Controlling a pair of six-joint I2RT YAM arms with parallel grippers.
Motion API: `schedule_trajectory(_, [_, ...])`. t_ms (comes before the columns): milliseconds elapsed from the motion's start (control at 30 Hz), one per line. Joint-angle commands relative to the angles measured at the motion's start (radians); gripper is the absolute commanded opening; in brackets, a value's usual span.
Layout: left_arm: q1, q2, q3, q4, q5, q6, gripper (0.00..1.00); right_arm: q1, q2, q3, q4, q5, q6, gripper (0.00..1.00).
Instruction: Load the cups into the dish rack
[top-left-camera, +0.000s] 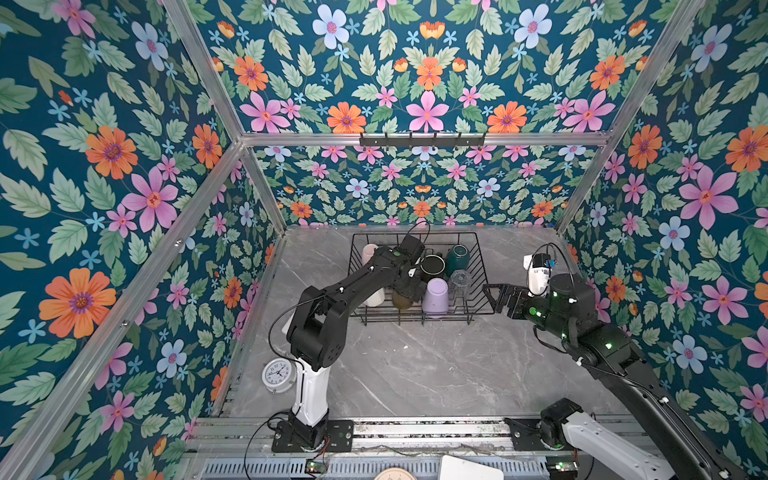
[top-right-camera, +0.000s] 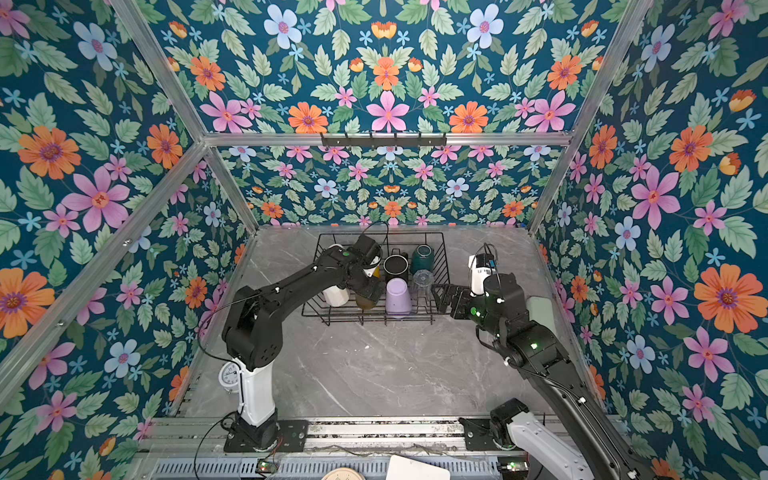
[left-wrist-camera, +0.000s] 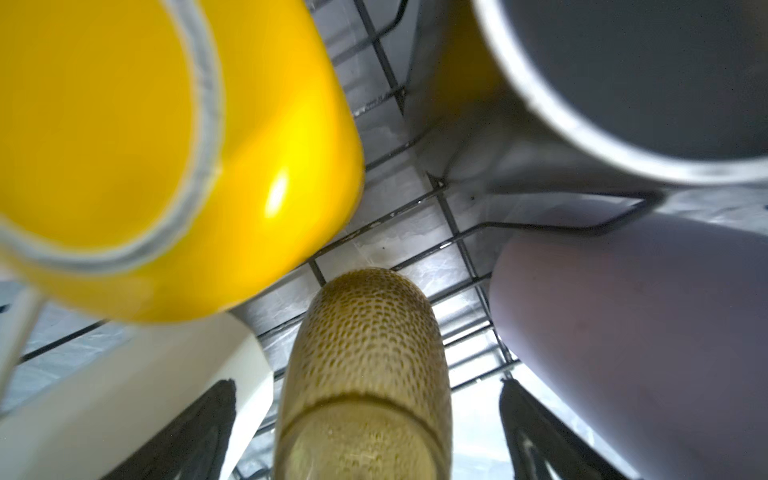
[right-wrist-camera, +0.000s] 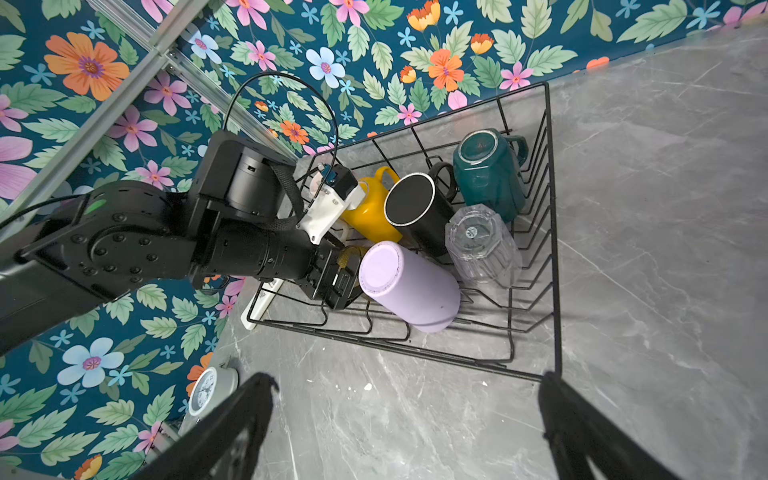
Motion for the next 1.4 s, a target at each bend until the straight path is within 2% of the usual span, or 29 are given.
schedule_trajectory(0, [0.014,-0.051,-0.023,0.048,-0.041,-0.011,1.00,-0.002,0.004,0.011,-0.008,0.013,-0.021,0.99])
schedule_trajectory(200, [0.073,-0.221,-0.147,0.170,-0.095,-0.043,1.00,-0.009,0.031,0.013,-0.007,0.018,-0.040,0.99])
schedule_trajectory(400, [0.118,-0.515,-0.397,0.461,-0.212,-0.045,1.00,-0.066,0.081,-0.003,0.009,0.003,-0.083,0.99])
schedule_trajectory(533, [0.141,-0.707,-0.567,0.662,-0.156,-0.026,1.00,-0.131,0.111,-0.036,0.045,-0.023,-0.088,0.99])
schedule_trajectory(633, [0.153,-0.826,-0.699,0.811,-0.208,-0.015,1.00,-0.138,0.121,-0.068,0.074,0.060,-0.114,0.99])
schedule_trajectory(767, [0.238,-0.930,-0.866,0.960,-0.250,-0.002,1.00,-0.147,0.139,-0.164,0.184,0.204,-0.179,0.99])
schedule_trajectory(900, [0.331,-0.985,-1.102,1.190,-0.378,-0.002,1.00,-0.204,0.181,-0.250,0.283,0.270,-0.205,0.99])
schedule_trajectory(1033, [0.468,-0.984,-1.283,1.370,-0.327,-0.021,1.00,-0.237,0.204,-0.372,0.447,0.395,-0.280,0.99])
schedule_trajectory(1167, [0.581,-0.892,-1.413,1.536,-0.320,-0.035,1.00,-0.310,0.239,-0.486,0.620,0.397,-0.306,0.99])
schedule_trajectory(1300, [0.626,-0.755,-1.498,1.782,-0.299,-0.036,0.99,-0.331,0.291,-0.589,0.836,0.455,-0.391,0.99])
schedule_trajectory(1333, [0.628,-0.758,-1.484,1.734,-0.275,-0.044,0.99,-0.343,0.309,-0.605,0.878,0.448,-0.394,0.99])
schedule_trajectory(1367, [0.628,-0.739,-1.484,1.762,-0.286,-0.037,0.99,-0.354,0.325,-0.620,0.925,0.431,-0.397,0.99])
